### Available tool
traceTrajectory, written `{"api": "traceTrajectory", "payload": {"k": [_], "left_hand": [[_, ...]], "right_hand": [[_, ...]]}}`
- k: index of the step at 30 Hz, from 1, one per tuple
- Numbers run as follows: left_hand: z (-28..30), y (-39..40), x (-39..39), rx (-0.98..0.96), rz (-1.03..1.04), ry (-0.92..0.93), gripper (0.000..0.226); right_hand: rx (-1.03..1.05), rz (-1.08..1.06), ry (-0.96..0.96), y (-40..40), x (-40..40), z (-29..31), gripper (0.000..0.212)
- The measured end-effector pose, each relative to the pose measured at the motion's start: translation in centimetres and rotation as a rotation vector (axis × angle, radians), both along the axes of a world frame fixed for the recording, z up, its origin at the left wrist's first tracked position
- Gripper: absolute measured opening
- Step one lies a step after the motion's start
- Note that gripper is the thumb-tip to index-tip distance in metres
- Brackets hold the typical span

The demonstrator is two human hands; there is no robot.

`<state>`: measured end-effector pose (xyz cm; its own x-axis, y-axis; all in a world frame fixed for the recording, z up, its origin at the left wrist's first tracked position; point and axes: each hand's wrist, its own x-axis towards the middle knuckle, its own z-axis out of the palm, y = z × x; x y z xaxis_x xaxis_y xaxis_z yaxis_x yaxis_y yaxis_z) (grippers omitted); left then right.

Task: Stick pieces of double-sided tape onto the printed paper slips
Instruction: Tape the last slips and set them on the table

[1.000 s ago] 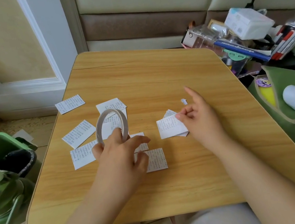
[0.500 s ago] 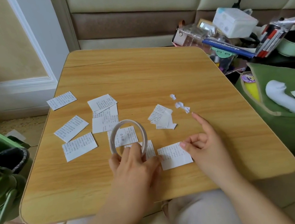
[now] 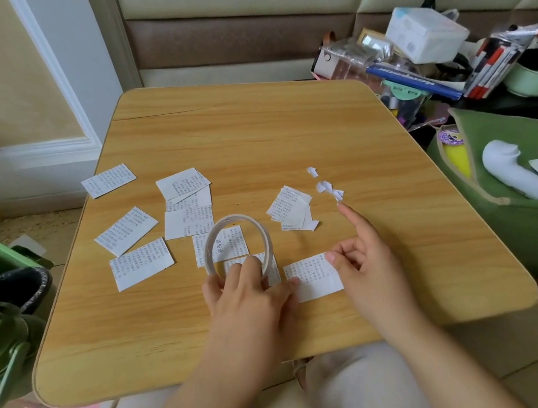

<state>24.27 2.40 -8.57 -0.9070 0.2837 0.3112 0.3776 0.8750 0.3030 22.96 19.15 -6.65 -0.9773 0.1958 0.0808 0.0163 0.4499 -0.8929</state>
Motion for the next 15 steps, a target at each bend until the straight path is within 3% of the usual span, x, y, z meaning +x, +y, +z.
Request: {"api": "traceTrajectory", "payload": {"k": [8, 10, 12, 14, 15], "left_hand": [[0.0, 0.1, -0.1, 0.034, 0.012, 0.015, 0.033], [0.0, 0.0, -0.1, 0.046, 0.008, 0.010, 0.033], [-0.1, -0.1, -0.1, 0.053, 0.003, 0.002, 0.032], [-0.3, -0.2, -0.1, 0.050, -0.002, -0.007, 0.032], [-0.3, -0.2, -0.1, 0.047, -0.004, -0.010, 0.032]], "right_hand": [[0.093, -0.015, 0.007, 0.0, -0.2, 0.0, 0.067], [0.085, -0.054, 0.018, 0.2, -0.2, 0.8, 0.052], [-0.166, -0.055, -0.095, 0.4, 0.1, 2.5, 0.025], [-0.540, 0.020, -0.333, 0.8, 0.6, 3.9, 0.025], [-0.624, 0.055, -0.448, 0.9, 0.8, 4.3, 0.029]]}}
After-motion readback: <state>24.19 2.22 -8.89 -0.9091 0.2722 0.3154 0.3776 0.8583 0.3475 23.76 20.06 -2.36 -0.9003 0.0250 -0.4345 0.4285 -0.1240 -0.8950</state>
